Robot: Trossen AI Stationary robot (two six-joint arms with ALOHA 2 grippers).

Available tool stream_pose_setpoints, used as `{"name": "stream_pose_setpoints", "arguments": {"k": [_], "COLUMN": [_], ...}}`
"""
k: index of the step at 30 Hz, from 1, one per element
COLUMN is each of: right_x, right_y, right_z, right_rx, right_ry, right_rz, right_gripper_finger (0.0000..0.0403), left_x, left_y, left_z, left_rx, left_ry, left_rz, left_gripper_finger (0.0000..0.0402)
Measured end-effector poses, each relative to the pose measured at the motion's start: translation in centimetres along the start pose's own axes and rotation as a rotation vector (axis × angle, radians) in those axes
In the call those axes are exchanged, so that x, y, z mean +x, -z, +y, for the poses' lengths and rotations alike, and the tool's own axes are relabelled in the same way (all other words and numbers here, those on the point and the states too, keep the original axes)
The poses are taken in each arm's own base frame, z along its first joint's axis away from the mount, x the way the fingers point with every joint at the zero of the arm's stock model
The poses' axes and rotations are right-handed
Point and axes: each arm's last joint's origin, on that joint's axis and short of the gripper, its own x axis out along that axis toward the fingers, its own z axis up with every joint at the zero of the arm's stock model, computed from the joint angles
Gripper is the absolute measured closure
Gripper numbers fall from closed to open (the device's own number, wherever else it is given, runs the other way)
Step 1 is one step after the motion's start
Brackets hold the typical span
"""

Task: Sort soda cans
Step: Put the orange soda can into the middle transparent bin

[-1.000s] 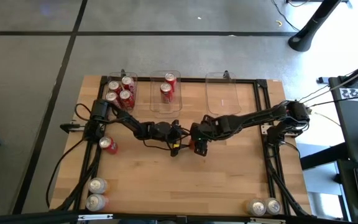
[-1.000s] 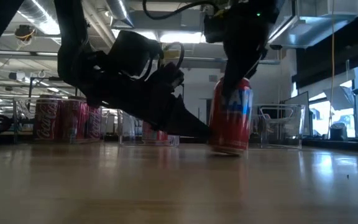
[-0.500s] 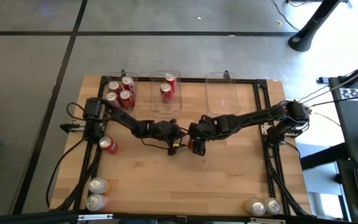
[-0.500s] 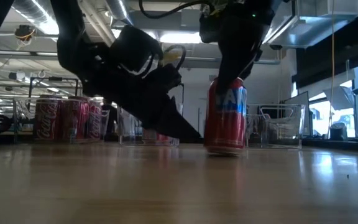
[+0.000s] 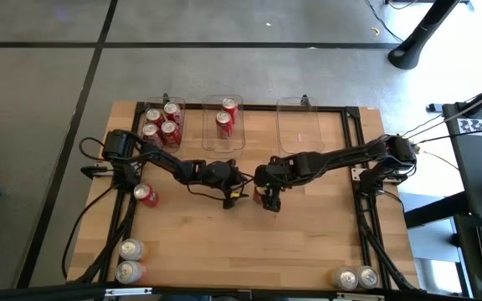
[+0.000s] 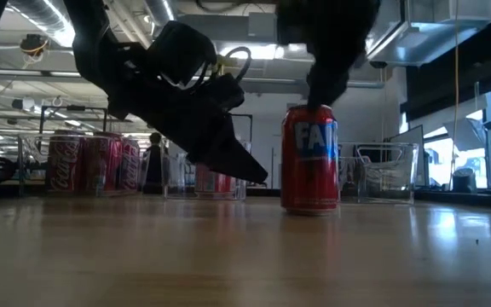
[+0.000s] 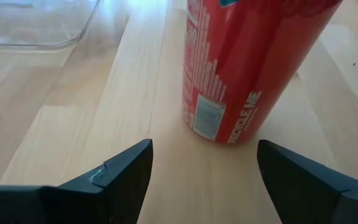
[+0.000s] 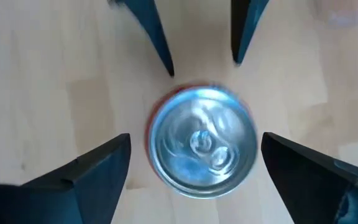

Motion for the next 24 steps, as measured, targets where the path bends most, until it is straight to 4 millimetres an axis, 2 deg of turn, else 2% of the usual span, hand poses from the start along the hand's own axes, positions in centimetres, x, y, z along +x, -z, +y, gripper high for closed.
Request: {"name": "stream_pose_setpoints", "arguments": {"k": [7,11,14,19,24], "right_x": [-3.5,-4.6,-5.5,-6.7,-5.7], "right_y": [-1.6,-0.4,0.6,3.6,6.2], "right_z": [0.2,0.2,-0.2,-1.3,-2.3], "right_rx": [-0.001,-0.015,-0.016,0.011,0.11], "right_ry": [0.025,0.045,0.028,-0.012,0.008], "right_rz": [-0.004,0.048,-0.028,-0.224,-0.389], "right_gripper_finger": [0.0045,0.0045,0.0045,0.0045,0.0045], "left_x": [0.0,0.0,-0.5,-3.2,-7.2], "left_y": [0.3,0.6,0.2,-1.0,-1.4], "left_z": [0.0,0.0,-0.2,-0.9,-1.1], "left_rx": [0.006,0.002,0.003,0.03,0.042], "left_ry": [-0.002,-0.003,0.001,0.009,-0.071], "left_rz": [0.036,0.064,0.063,0.003,-0.083], "left_gripper_finger": [0.0123,0.0123,0.0123,0.0123,0.0123]}}
